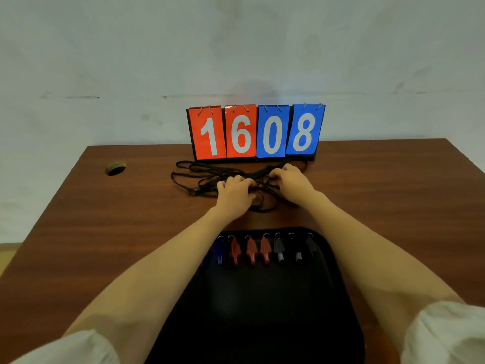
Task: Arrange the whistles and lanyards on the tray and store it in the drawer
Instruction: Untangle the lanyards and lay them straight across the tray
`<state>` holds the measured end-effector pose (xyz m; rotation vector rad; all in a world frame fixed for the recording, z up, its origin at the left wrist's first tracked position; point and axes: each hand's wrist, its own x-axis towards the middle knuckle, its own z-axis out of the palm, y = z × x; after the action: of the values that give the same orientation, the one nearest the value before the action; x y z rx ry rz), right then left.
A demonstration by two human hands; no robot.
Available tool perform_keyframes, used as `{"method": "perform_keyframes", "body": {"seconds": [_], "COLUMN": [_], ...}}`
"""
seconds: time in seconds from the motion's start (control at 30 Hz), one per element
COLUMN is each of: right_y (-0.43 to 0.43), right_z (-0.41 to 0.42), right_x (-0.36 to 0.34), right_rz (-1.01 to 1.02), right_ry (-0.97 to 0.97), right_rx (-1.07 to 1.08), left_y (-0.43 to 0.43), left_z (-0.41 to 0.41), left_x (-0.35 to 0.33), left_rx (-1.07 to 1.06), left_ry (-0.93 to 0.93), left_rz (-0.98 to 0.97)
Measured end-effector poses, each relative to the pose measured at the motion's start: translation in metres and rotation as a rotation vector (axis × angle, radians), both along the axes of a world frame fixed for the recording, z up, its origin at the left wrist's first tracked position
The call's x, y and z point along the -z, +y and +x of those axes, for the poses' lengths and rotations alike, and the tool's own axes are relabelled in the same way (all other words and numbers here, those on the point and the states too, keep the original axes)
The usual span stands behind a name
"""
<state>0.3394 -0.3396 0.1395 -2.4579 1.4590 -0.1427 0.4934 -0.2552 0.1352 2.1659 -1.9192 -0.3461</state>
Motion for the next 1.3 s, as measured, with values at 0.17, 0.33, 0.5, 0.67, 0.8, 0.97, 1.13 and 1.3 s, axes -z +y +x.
{"method": "perform_keyframes", "body": {"seconds": [0.17,0.33,0.5,0.67,0.8,0.97,1.13,1.3], "right_y": [-0.016,-0.018,-0.016,-0.007,0.008,0.041,0.071,0.097], "right_z": [0.009,0.008,-0.002,-0.005,-0.009,-0.007,-0.016,-0.033], "right_x": [0.011,0.011,-0.005,-0.058,-0.11,-0.18,-0.237,-0.281], "right_rz": [0.013,0.019,-0.077,-0.03,-0.016,-0.039,-0.195,-0.284], "right_ry": [0.048,0.018,-0.188,-0.554,-0.652,-0.753,-0.916,-1.097], "right_rx": [-0.005,0.053,0.124,0.213,0.174,0.035,0.017,0.057], "left_y": [-0.017,-0.014,-0.011,-0.006,-0.007,0.002,0.015,0.037], "left_z": [0.003,0.007,0.01,0.002,-0.02,-0.049,-0.041,-0.019], "left_x": [0.015,0.018,0.015,0.002,-0.053,-0.153,-0.203,-0.249], "left_rx": [0.046,0.082,0.142,0.154,-0.026,0.014,-0.017,0.014], "left_ry": [-0.051,-0.102,-0.154,-0.239,0.199,0.75,0.724,0.416], "left_rz": [0.054,0.059,0.099,0.209,-0.121,-0.331,-0.504,-0.59]}}
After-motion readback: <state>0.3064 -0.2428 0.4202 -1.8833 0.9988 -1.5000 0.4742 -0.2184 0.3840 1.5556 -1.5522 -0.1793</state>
